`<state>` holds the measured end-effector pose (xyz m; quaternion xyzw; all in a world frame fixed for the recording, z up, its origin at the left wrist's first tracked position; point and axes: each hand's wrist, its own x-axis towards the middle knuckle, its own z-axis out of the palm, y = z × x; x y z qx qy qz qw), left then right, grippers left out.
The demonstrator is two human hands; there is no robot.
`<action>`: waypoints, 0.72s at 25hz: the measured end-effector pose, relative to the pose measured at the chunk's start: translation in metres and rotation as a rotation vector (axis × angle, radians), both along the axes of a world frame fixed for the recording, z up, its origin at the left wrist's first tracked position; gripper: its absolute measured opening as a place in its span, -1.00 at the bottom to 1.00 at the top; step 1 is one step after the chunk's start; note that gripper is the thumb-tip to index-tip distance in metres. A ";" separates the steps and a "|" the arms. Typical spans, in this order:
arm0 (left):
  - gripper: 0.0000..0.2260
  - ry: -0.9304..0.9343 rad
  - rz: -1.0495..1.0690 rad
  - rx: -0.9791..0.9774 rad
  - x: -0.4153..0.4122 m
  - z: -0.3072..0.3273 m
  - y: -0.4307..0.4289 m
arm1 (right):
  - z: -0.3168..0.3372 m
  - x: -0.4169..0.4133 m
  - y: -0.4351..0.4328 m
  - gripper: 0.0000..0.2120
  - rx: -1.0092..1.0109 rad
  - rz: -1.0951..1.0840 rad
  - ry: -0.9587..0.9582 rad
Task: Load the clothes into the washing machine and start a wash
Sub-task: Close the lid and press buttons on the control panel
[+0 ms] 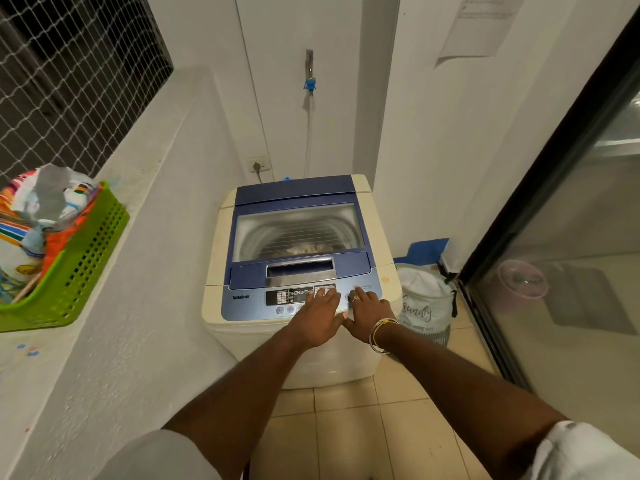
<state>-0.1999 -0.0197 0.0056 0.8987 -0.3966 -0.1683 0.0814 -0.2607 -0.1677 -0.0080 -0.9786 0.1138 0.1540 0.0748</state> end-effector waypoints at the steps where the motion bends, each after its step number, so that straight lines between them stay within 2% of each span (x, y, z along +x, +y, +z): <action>1: -0.49 0.007 0.006 0.002 0.001 -0.003 -0.002 | -0.001 0.000 -0.001 -0.33 -0.001 0.007 0.003; 12: -0.50 -0.029 0.105 -0.095 -0.010 -0.017 0.009 | 0.008 0.019 -0.013 -0.49 -0.154 0.189 0.009; 18: -0.52 -0.056 0.113 -0.092 -0.017 -0.006 0.029 | 0.023 0.025 -0.006 -0.41 -0.135 0.158 0.134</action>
